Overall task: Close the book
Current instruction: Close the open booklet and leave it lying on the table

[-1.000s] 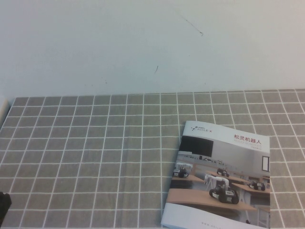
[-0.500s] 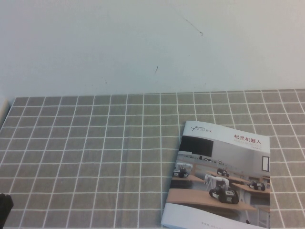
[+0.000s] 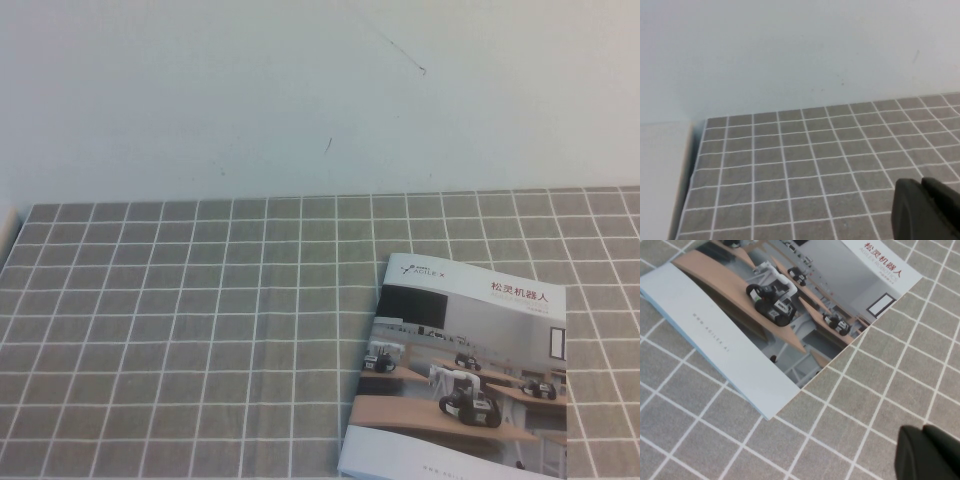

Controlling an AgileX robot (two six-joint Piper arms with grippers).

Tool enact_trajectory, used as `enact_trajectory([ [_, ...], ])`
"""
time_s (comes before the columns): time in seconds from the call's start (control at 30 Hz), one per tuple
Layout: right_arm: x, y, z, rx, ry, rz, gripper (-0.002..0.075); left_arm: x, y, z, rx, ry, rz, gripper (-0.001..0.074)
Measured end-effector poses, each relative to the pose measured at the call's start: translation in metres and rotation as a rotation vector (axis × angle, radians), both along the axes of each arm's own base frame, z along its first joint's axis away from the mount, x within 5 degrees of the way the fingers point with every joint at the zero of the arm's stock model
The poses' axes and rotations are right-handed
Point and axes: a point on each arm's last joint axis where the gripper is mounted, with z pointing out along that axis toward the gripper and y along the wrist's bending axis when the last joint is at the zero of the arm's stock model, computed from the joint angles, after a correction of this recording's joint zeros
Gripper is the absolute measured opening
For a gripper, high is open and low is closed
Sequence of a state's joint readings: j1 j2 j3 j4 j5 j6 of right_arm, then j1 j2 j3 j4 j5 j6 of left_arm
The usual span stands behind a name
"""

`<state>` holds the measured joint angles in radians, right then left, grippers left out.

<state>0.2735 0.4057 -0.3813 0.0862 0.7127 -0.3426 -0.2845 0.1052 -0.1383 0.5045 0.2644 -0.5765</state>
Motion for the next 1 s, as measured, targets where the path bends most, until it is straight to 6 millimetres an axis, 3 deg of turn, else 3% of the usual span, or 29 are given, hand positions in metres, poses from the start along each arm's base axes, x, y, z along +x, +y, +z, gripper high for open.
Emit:
enact_trajectory([
  [0.3, 0.0, 0.0, 0.0, 0.001, 0.0, 0.0, -0.0003, -0.004, 0.008, -0.046, -0.112, 0.053, 0.153, -0.0002],
  [0.5, 0.0, 0.0, 0.0, 0.002, 0.001, 0.0, -0.0003, -0.005, 0.011, -0.053, -0.129, 0.113, 0.188, -0.0002],
  [0.77, 0.0, 0.0, 0.0, 0.004, 0.002, 0.0, -0.0003, -0.007, 0.008, -0.055, 0.012, 0.146, 0.134, -0.0002],
  [1.0, 0.0, 0.0, 0.0, 0.004, 0.002, 0.0, -0.0003, -0.007, 0.002, -0.056, -0.034, 0.158, 0.094, -0.0002],
])
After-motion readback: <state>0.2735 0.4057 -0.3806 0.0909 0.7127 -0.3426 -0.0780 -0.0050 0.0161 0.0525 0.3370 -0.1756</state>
